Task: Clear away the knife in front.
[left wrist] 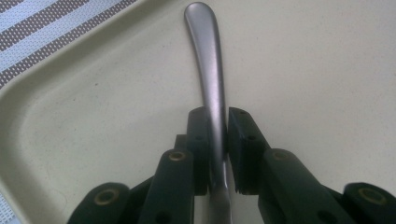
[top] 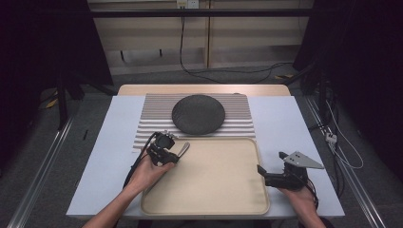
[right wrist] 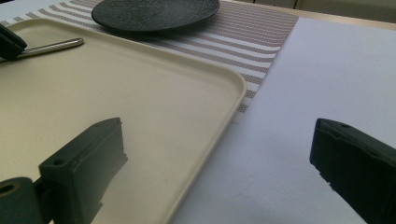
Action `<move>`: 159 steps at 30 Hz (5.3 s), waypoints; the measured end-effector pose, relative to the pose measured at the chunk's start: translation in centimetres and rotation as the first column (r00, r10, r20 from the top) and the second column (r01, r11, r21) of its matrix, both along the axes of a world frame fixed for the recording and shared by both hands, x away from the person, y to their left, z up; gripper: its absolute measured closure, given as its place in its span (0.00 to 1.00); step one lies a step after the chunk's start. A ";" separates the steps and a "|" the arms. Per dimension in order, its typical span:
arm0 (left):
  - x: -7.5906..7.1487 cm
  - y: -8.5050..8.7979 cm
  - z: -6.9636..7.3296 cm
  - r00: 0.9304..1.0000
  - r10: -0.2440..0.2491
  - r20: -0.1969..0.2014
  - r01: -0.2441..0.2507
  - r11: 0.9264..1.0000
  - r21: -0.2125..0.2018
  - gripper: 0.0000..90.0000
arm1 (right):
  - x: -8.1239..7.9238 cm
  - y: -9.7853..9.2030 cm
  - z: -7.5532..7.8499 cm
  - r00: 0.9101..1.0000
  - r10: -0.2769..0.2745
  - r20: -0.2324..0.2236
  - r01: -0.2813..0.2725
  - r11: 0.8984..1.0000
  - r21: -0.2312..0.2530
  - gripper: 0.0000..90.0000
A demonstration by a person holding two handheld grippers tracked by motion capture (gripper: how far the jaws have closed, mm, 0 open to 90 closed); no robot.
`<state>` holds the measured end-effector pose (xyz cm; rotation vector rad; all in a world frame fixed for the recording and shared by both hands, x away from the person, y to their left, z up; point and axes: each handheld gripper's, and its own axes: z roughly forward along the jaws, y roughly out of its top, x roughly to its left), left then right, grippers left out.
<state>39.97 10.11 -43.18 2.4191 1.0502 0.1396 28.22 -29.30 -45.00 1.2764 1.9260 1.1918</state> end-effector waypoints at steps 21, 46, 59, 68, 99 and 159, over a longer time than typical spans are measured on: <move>0.4 0.9 0.6 0.995 -0.017 0.099 0.024 0.997 -0.070 0.17 | 0.1 -0.2 -0.1 1.000 0.005 0.000 -0.005 1.000 0.008 0.04; -0.4 -1.1 -1.2 0.981 -0.146 0.130 0.157 0.984 -0.079 1.00 | 0.1 0.0 0.0 1.000 0.004 0.000 -0.004 1.000 0.009 0.04; -0.2 -0.9 -1.3 0.974 -0.171 0.151 0.181 0.982 -0.054 1.00 | 0.1 0.1 0.1 1.000 0.010 0.000 -0.010 1.000 0.010 0.04; 0.0 -0.3 -1.2 0.976 -0.169 0.140 0.178 0.983 -0.055 1.00 | 0.1 0.1 0.0 1.000 0.009 0.002 -0.009 1.000 0.012 0.04; -0.4 2.5 -1.0 0.988 -0.112 0.106 0.118 0.992 -0.055 1.00 | 0.2 0.3 0.1 1.000 0.015 0.001 -0.015 1.000 0.010 0.04; -1.6 5.6 -0.8 0.989 -0.033 0.143 0.035 0.999 -0.011 1.00 | 0.3 0.3 0.0 1.000 0.017 0.000 -0.017 1.000 0.000 0.04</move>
